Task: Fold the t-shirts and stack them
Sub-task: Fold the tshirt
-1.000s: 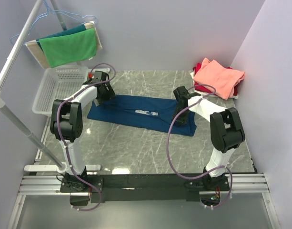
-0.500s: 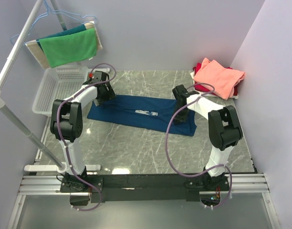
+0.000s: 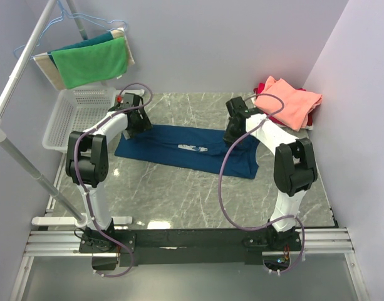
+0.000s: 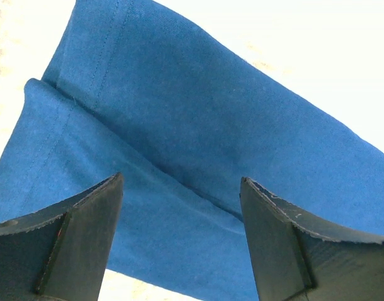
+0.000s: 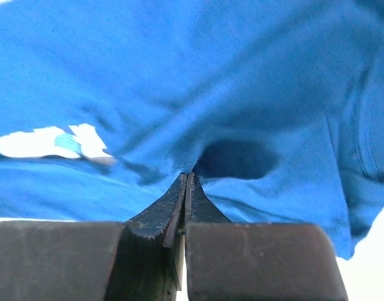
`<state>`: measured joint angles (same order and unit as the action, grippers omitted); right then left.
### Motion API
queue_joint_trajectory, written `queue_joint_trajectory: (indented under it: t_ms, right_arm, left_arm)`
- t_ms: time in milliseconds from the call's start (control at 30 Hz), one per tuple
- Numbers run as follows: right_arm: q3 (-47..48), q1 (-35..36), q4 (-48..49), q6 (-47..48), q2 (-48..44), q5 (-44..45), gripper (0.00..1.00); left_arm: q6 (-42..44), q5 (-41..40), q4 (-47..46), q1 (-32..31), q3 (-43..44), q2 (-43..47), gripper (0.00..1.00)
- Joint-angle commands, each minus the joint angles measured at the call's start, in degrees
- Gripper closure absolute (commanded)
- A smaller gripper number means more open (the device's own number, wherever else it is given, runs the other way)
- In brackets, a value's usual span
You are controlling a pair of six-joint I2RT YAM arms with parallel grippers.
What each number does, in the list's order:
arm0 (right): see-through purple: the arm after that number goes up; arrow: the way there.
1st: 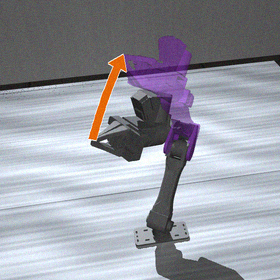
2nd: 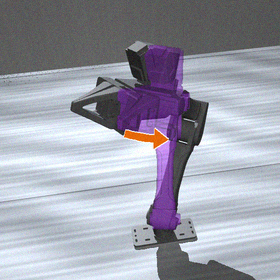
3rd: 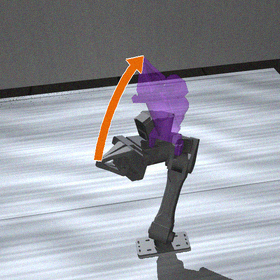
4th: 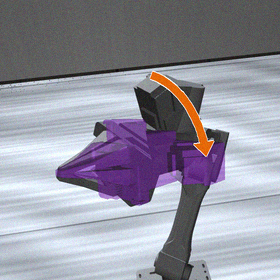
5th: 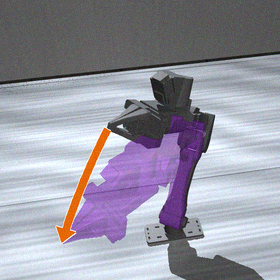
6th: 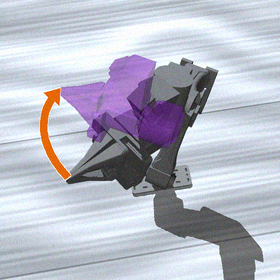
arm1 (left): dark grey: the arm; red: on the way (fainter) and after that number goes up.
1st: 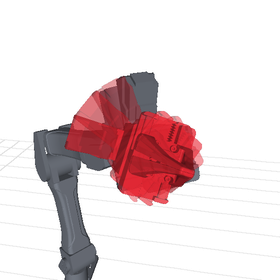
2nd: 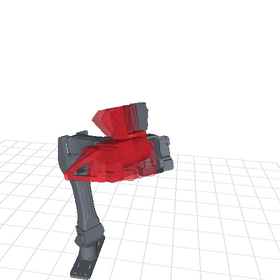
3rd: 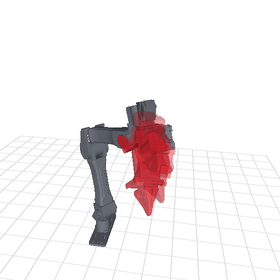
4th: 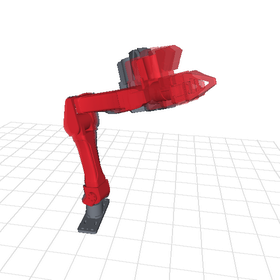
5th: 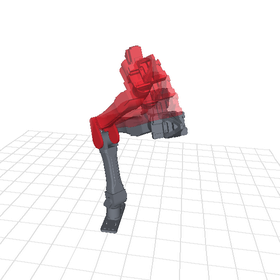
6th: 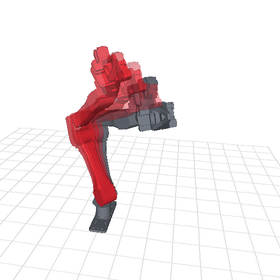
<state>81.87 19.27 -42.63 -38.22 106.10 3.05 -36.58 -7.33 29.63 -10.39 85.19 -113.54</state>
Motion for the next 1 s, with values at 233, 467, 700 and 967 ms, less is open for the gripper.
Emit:
queue_joint_trajectory:
  t_ms: [233, 467, 700, 967]
  right_arm:
    - [16.04, -1.25, 1.23, 2.88, 11.05, 0.2, 1.0]
    - [25.43, -2.48, 1.76, 3.85, 17.46, -1.9, 1.0]
    - [30.89, -3.97, 5.54, 6.4, 22.64, -8.22, 1.0]
    - [20.28, -4.5, 11.6, 7.37, 12.05, -6.65, 0.45]
  left_arm:
    - [0.98, -0.84, 1.49, -0.33, 1.73, 3.76, 0.19]
    - [0.98, -1.28, 2.37, -0.33, 2.88, 3.41, 0.19]
    - [0.54, -0.93, 2.89, -0.33, 4.63, 2.18, 0.19]
    - [0.54, -0.84, 2.45, -0.42, 5.43, 1.48, 0.19]
